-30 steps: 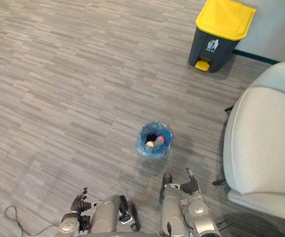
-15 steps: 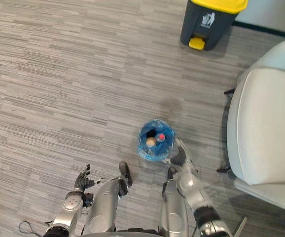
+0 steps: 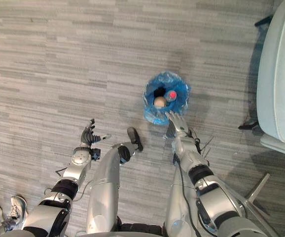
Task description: Gather rubbish on tea table into small bin, then transfer packed bag to large trash can.
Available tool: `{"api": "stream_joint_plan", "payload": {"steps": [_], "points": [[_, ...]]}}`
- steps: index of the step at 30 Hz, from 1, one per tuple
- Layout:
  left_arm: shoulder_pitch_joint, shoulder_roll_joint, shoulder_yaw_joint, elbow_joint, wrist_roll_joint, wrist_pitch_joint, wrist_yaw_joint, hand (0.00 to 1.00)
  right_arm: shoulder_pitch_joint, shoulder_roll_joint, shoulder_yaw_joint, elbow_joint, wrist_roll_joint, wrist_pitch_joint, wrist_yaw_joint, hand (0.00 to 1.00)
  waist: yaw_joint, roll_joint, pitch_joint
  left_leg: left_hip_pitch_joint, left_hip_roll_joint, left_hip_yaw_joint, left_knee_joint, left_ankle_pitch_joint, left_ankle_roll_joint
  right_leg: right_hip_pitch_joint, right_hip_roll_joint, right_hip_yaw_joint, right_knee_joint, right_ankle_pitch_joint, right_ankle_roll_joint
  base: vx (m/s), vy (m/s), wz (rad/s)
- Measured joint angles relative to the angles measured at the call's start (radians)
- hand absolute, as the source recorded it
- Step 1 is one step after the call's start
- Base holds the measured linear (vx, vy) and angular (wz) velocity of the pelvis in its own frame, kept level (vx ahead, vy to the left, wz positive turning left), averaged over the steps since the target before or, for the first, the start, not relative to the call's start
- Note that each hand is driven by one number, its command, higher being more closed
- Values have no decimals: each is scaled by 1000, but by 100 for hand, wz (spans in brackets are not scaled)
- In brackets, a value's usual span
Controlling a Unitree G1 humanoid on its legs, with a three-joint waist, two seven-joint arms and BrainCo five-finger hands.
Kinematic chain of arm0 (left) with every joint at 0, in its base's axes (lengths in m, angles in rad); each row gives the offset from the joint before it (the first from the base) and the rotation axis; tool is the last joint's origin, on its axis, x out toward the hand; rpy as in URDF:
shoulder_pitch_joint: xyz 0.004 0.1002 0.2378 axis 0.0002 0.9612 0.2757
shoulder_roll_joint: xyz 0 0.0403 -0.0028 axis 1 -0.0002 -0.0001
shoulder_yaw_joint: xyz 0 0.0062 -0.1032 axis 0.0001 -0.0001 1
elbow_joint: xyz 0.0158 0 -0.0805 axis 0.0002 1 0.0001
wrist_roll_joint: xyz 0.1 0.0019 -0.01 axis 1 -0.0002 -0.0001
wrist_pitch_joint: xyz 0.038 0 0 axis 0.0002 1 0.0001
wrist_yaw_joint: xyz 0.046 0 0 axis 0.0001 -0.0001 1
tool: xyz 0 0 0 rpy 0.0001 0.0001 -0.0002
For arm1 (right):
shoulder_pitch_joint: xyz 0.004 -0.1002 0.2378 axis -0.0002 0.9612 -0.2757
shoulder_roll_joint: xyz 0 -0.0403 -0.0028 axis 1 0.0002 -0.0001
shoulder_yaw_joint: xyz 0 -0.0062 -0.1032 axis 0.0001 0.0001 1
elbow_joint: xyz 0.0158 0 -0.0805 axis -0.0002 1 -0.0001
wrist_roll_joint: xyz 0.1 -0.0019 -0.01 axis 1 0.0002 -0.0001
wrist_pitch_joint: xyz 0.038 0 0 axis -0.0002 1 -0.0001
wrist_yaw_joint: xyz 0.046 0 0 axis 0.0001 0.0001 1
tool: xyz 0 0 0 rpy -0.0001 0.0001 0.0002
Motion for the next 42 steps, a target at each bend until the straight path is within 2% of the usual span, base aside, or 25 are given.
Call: {"api": "stream_joint_plan", "payload": {"steps": [7,8,11,19,27,32,34,36,39,41,42], "points": [[-47,-65,38,-57,-77,-9,8,0,-124,-5,1,1,0,34,-1,0,6,-1,15,-216,41,-1,152,-12,19,-228,-17,2,197,-52,4,-45,-66,16],[-50,-71,38,-58,-81,-9,8,0,-132,-6,1,0,0,36,-1,100,11,-2,16,-234,44,-1,164,-13,21,-246,-17,4,212,-54,4,-18,-39,6],[-47,-93,42,-73,-94,-9,10,0,-150,-8,1,0,2,42,-3,100,28,-3,16,-266,48,-2,174,-13,21,-282,-19,5,233,-59,2,-21,-43,7],[-42,-125,60,-92,-114,-9,13,0,-183,-8,-3,-6,54,43,-13,100,28,-4,17,-282,63,24,168,-12,21,-303,-29,-2,234,-66,6,-1,-23,5],[-41,-128,60,-96,-112,-7,15,0,-126,-3,-9,-181,122,41,-35,100,24,-17,19,-259,80,22,170,-3,38,-280,-26,-21,239,-69,1,2,-17,-2],[9,-129,59,-132,-72,5,9,0,19,66,-68,-347,219,29,-44,100,-2,-44,18,-121,78,18,97,6,17,-122,-22,-59,152,-63,-14,-13,-48,-3],[42,-128,50,-135,-65,18,4,0,97,94,-93,-394,302,20,-42,100,-3,-58,16,-35,73,22,38,17,9,-27,-23,-84,83,-49,-24,24,-51,-5],[109,-118,24,-140,-51,27,-1,0,219,126,-114,-488,398,14,-36,100,-5,-88,13,116,50,34,-70,42,-7,128,-31,-116,-26,-24,-32,84,-77,3],[184,-111,11,-142,-35,36,-17,0,335,158,-129,-570,495,4,-15,100,-7,-109,2,276,24,36,-183,75,-22,301,-31,-151,-137,-1,-29,157,-100,10],[270,-65,-15,-143,-23,38,-26,0,401,181,-118,-600,556,-37,18,100,-24,-149,-29,402,2,29,-272,102,-30,439,-22,-173,-236,19,-28,173,-93,5],[289,-55,-17,-140,-17,40,-29,0,409,183,-110,-605,558,-43,25,100,-30,-155,-43,418,0,23,-286,105,-33,466,-16,-181,-262,26,-28,195,-59,10]]}}
